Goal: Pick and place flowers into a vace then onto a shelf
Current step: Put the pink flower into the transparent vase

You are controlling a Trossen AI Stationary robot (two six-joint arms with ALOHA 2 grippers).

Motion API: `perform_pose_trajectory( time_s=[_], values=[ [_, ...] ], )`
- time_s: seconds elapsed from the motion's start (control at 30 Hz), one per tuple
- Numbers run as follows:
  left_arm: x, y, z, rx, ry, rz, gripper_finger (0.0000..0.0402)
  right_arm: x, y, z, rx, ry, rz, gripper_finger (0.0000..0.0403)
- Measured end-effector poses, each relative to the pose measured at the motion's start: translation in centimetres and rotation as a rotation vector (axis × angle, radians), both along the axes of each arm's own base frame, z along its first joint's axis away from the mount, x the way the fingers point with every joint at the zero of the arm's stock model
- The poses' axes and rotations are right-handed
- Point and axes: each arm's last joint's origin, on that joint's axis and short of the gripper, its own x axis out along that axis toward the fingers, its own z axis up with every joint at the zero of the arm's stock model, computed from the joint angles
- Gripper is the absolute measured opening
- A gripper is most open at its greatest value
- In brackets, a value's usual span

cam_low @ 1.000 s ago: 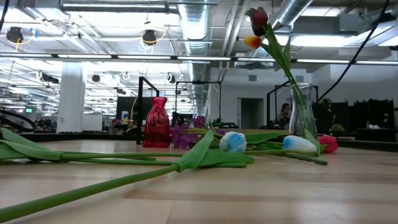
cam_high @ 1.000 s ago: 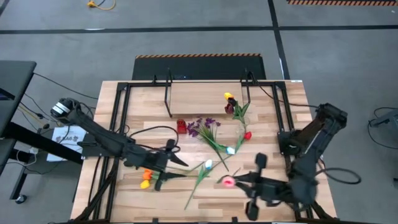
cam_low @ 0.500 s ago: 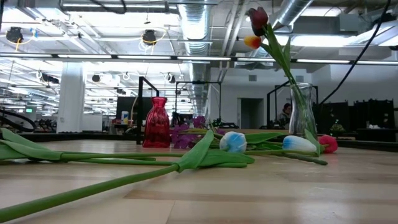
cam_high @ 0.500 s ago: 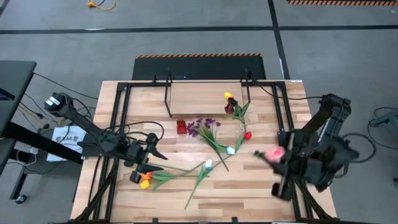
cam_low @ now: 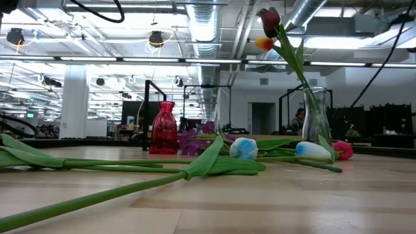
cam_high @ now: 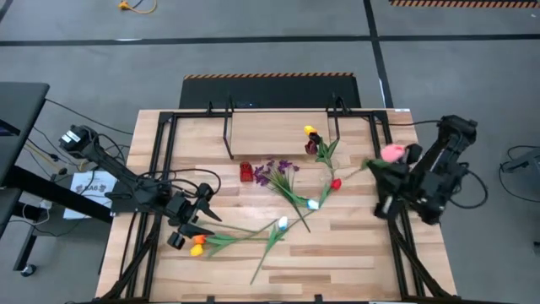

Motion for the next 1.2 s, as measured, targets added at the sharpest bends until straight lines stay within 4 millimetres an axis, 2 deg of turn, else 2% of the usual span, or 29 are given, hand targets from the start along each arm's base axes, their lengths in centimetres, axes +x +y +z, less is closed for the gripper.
perform_pose_trajectory(
  time_s=[0.27, 0.53, 0.9, 1.2],
  values=[
    [0.1, 0.0, -0.2, 0.017, 0.021, 0.0, 0.0167, 1.7, -3.4, -3.6, 0.073, -0.028, -0.146, 0.0],
    [0.1, 0.0, -0.3, 0.014, 0.024, -0.001, 0.0167, 2.8, -5.2, -6.4, 0.097, -0.024, -0.233, 0.0],
    [0.1, 0.0, -0.3, 0.014, 0.026, -0.001, 0.0167, 3.1, -6.2, -8.5, 0.124, -0.023, -0.266, 0.0],
    [0.1, -0.1, -0.3, 0.015, 0.028, -0.001, 0.0167, 3.5, -6.5, -8.8, 0.139, 0.004, -0.304, 0.0011]
  ],
)
